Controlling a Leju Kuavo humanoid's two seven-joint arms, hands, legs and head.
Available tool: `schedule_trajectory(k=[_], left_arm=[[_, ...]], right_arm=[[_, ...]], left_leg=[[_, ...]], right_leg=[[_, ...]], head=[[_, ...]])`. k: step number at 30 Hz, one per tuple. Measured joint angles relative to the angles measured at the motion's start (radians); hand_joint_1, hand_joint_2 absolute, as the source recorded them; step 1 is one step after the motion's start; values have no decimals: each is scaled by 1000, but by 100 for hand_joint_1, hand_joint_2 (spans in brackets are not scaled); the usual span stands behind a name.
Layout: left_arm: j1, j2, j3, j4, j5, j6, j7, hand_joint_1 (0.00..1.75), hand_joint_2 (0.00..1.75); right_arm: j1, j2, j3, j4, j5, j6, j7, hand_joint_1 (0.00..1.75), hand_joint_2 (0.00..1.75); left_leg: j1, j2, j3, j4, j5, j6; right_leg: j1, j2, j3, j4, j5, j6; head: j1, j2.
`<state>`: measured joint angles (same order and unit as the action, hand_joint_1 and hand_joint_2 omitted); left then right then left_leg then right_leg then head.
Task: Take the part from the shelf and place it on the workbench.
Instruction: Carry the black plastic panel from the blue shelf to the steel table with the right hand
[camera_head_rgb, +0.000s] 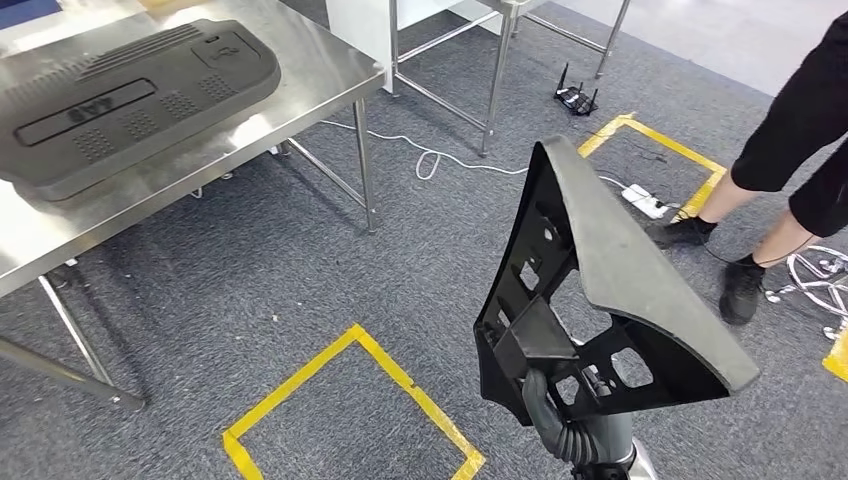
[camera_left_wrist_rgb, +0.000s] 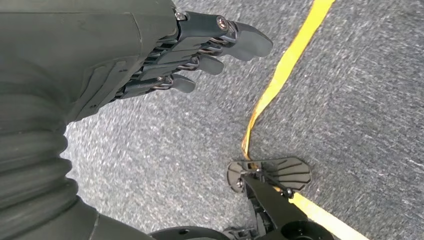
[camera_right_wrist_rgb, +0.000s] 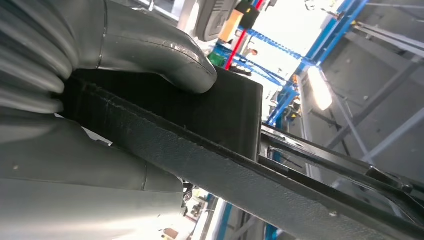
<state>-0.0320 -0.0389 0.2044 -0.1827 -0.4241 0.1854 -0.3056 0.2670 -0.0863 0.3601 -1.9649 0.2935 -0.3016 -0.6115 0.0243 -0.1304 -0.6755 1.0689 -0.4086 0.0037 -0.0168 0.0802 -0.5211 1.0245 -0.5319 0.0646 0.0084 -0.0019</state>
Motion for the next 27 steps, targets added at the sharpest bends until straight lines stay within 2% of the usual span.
schedule_trajectory(k=[2, 3, 4, 5, 6, 7, 8, 9, 10, 11, 12, 14, 15, 17, 18, 19, 20, 21, 22, 23, 24, 25, 26, 27], left_arm=[[4, 1, 0, 0, 0, 0, 0, 0, 175], [6, 1, 0, 0, 0, 0, 0, 0, 175], [8, 1, 0, 0, 0, 0, 0, 0, 175], [8, 1, 0, 0, 0, 0, 0, 0, 175], [7, 1, 0, 0, 0, 0, 0, 0, 175], [7, 0, 0, 0, 0, 0, 0, 0, 175], [6, 0, 0, 0, 0, 0, 0, 0, 175], [6, 0, 0, 0, 0, 0, -1, 0, 175], [6, 0, 0, 0, 0, 0, -2, 0, 175], [7, 0, 0, 0, 0, 0, -3, 0, 175], [7, 1, 0, 0, -1, 0, -4, 0, 175], [3, 0, 0, 0, -2, 0, -6, 0, 175], [1, 0, 0, 0, -3, 0, -6, 0, 175], [0, -1, 0, 0, -3, 0, -7, 0, 175], [0, -2, 0, 0, -3, 0, -7, 0, 175], [1, -3, 0, 0, -3, 0, -7, 0, 175], [0, -3, 0, 0, -3, 0, -7, 0, 175], [-2, -4, 0, 0, -3, -1, -6, 0, 175], [-3, -4, 0, 0, -4, -1, -6, 0, 175], [-5, -4, 0, 0, -4, -2, -5, 0, 175], [-5, -5, 0, 0, -4, -3, -5, 0, 175], [-5, -5, 0, 0, -5, -4, -5, 0, 175], [-4, -6, 0, 0, -5, -4, -4, 0, 175], [-3, -6, 0, 0, -5, -4, -4, 0, 175]], right_arm=[[0, 0, -1, 0, 0, -1, -1, 175, 175], [-1, 0, -1, 0, 0, -1, 0, 175, 175], [0, 1, -1, 0, 0, -1, -1, 175, 175], [2, 2, -1, 0, 0, -1, 0, 175, 175], [4, 3, -2, 0, 0, -2, 0, 175, 175], [6, 4, -2, 0, 0, -2, 0, 175, 175], [6, 4, -2, 0, 0, -2, 0, 175, 175], [6, 5, -2, 0, 1, -2, 0, 175, 175], [6, 5, -2, 0, 2, -2, 0, 175, 175], [6, 5, -2, 0, 3, -2, 0, 175, 175], [6, 5, -2, 0, 4, -2, 0, 175, 175], [5, 5, -2, 0, 5, -1, 1, 175, 175], [4, 5, -2, 0, 5, 0, 2, 175, 175], [0, 6, -2, 0, 6, 3, 5, 175, 175], [-2, 6, -2, 0, 7, 4, 5, 175, 175], [-3, 7, -2, 0, 7, 4, 5, 175, 175], [-4, 7, -3, 0, 7, 4, 5, 175, 175], [-4, 6, -3, 0, 7, 5, 6, 175, 175], [-4, 6, -4, 0, 8, 6, 6, 175, 175], [-4, 6, -5, 1, 9, 7, 6, 175, 175], [-5, 6, -5, 1, 10, 8, 6, 175, 175], [-5, 6, -5, 1, 11, 8, 6, 175, 175], [-5, 6, -5, 1, 11, 9, 6, 175, 175], [-5, 6, -6, 1, 11, 9, 7, 175, 175]], left_leg=[[0, -19, -3, -11, 12, -16], [-1, -14, -7, -11, 13, -21], [-3, 8, -17, 6, 0, -25], [-5, 39, -34, 43, -25, -27], [-7, 78, -59, 100, -62, -27], [-7, 103, -86, 167, -99, -29], [-6, 116, -108, 224, -124, -31], [-4, 122, -115, 253, -132, -33], [-3, 127, -105, 247, -123, -35], [-2, 137, -74, 203, -101, -36], [-2, 157, -31, 137, -76, -36], [-6, 195, 34, 31, -49, -28], [-9, 202, 45, 9, -48, -22], [-13, 179, 40, 3, -46, -7], [-12, 166, 37, 0, -43, 0], [-11, 154, 35, -3, -39, 7], [-8, 142, 34, -6, -34, 14], [-6, 130, 31, -7, -31, 19], [-6, 116, 26, -7, -28, 23], [-6, 102, 22, -7, -25, 26], [-6, 86, 19, -7, -23, 28], [-5, 71, 16, -7, -20, 27], [-4, 56, 15, -7, -17, 25], [-3, 42, 14, -7, -14, 21]], right_leg=[[3, -18, 0, -3, 7, -17], [-1, -30, 2, -7, 13, -25], [-5, -45, 4, -10, 19, -35], [-9, -61, 6, -14, 23, -43], [-9, -77, 7, -15, 25, -48], [-6, -93, 7, -15, 26, -51], [-4, -109, 6, -15, 26, -51], [-2, -125, 6, -14, 26, -52], [-2, -140, 6, -14, 25, -52], [-2, -154, 7, -13, 23, -50], [-2, -167, 10, -12, 21, -47], [7, -189, 8, -7, 12, -37], [12, -199, 8, -6, 9, -32], [16, -220, 14, -9, 7, -25], [15, -217, 16, -6, 4, -20], [13, -197, 11, 6, -6, -17], [11, -168, -4, 38, -24, -17], [7, -132, -30, 90, -51, -19], [6, -106, -63, 157, -80, -23], [4, -94, -95, 221, -103, -24], [4, -88, -117, 262, -114, -22], [2, -86, -122, 267, -109, -16], [1, -81, -106, 233, -89, -7], [-1, -71, -75, 169, -61, 1]], head=[[0, 0], [-1, 0], [-5, 0], [-9, 0], [-13, 0], [-16, 0], [-17, 0], [-16, 0], [-17, 0], [-17, 0], [-17, 0], [-16, 0], [-15, 0], [-11, 0], [-10, 0], [-9, 0], [-8, 0], [-6, 0], [-5, 0], [-4, 0], [-4, 0], [-4, 0], [-4, 0], [-4, 0]])
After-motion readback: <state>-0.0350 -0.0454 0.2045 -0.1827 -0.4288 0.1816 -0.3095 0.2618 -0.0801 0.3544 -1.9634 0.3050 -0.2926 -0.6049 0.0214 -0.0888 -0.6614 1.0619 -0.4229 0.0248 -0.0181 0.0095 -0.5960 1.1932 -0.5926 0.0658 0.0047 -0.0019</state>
